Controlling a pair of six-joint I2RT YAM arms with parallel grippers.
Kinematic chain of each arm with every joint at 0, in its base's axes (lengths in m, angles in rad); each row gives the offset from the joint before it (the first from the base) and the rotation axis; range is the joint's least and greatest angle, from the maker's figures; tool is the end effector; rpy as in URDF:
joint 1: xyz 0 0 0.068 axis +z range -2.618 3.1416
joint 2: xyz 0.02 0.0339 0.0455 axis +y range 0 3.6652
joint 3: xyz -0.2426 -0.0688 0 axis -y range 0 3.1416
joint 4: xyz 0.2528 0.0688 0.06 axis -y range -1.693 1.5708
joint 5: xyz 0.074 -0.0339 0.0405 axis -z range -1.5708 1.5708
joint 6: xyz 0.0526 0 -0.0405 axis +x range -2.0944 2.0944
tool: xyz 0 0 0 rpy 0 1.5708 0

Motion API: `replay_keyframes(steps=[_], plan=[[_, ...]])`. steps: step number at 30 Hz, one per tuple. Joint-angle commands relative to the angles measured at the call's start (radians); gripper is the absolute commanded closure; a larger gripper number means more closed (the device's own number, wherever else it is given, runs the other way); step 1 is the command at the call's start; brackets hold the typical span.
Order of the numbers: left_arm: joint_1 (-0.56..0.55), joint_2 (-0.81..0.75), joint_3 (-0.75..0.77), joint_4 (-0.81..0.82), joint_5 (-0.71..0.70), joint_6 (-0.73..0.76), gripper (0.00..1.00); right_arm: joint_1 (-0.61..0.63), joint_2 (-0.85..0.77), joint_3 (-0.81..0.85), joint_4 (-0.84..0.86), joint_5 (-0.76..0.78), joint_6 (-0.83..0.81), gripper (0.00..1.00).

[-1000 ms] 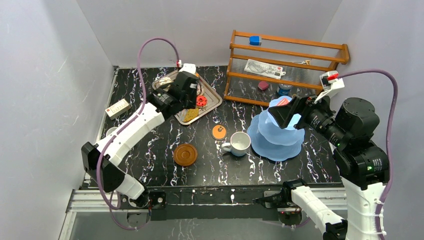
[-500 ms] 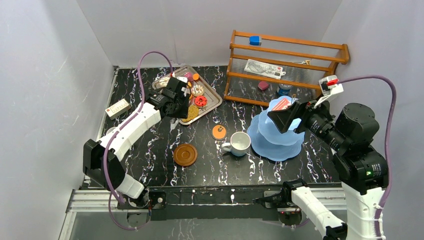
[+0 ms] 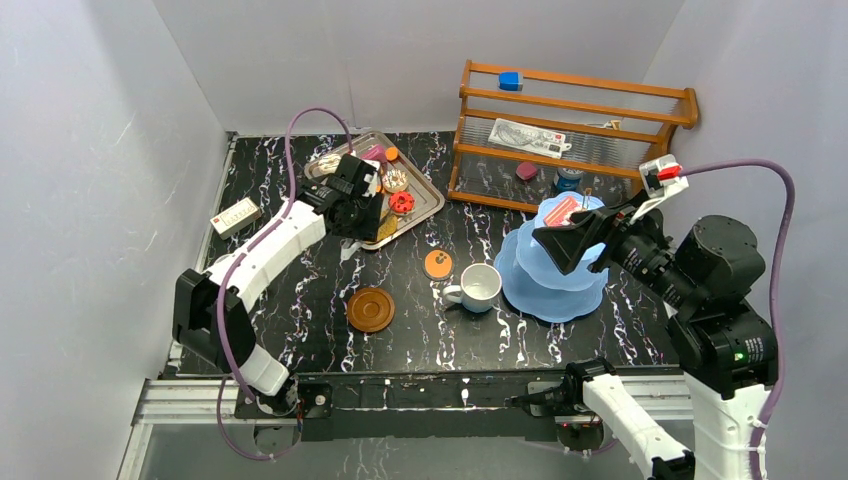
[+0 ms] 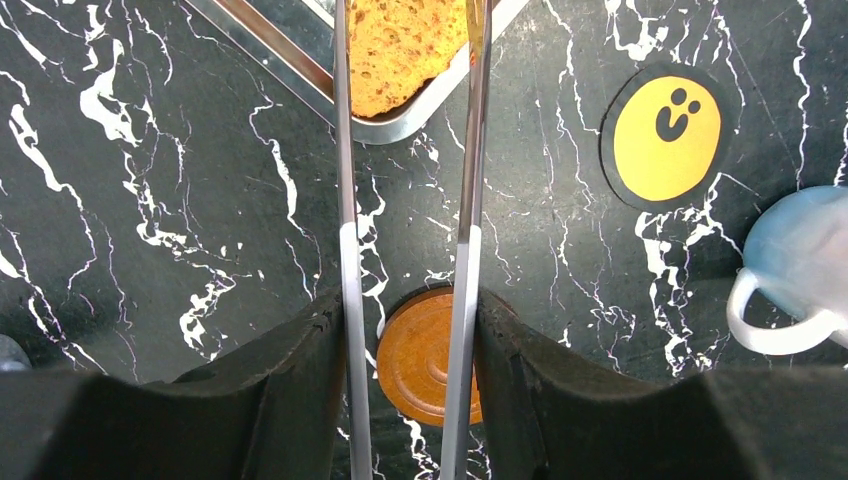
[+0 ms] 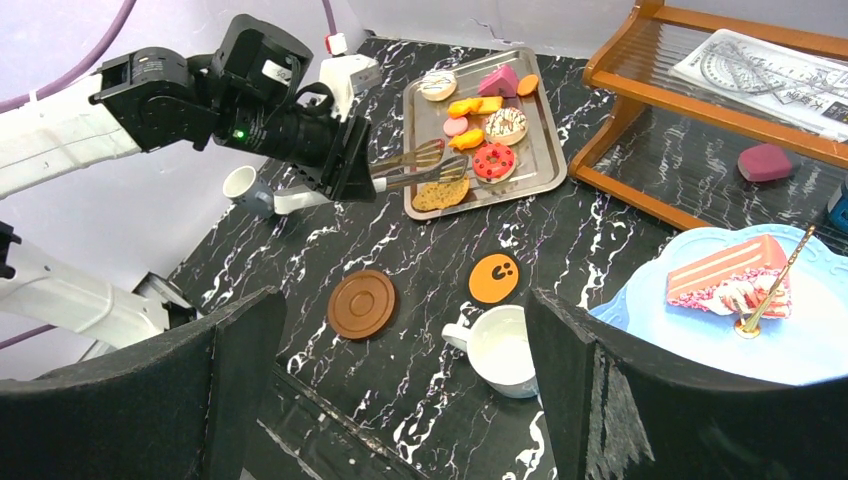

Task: Serve the afternoon tea
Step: Pick up the desert from the tray.

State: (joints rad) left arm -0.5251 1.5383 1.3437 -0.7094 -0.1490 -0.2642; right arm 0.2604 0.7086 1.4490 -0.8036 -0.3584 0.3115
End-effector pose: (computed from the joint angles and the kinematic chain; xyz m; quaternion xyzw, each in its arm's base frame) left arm 0.3065 -0.1685 0.2669 0.0984 0.9375 -0.0605 0.3283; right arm 0.0967 0.0449 0.4784 -0.1036 0.7203 0.3146 0.6094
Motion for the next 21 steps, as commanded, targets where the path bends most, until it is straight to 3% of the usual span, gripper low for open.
replay_keyframes(steps=[1, 11, 21], plan=[[0.007, 0.002, 0.036, 0.017, 0.026, 0.045, 0.56, 0.0, 0.009, 0.016, 0.054, -0.004, -0.01, 0.01], [0.007, 0.039, 0.044, 0.021, 0.051, 0.069, 0.53, 0.0, 0.023, 0.038, 0.046, -0.015, -0.002, 0.01], [0.007, 0.063, 0.048, -0.009, -0.027, 0.071, 0.53, -0.001, 0.038, 0.052, 0.064, -0.033, -0.006, 0.01]])
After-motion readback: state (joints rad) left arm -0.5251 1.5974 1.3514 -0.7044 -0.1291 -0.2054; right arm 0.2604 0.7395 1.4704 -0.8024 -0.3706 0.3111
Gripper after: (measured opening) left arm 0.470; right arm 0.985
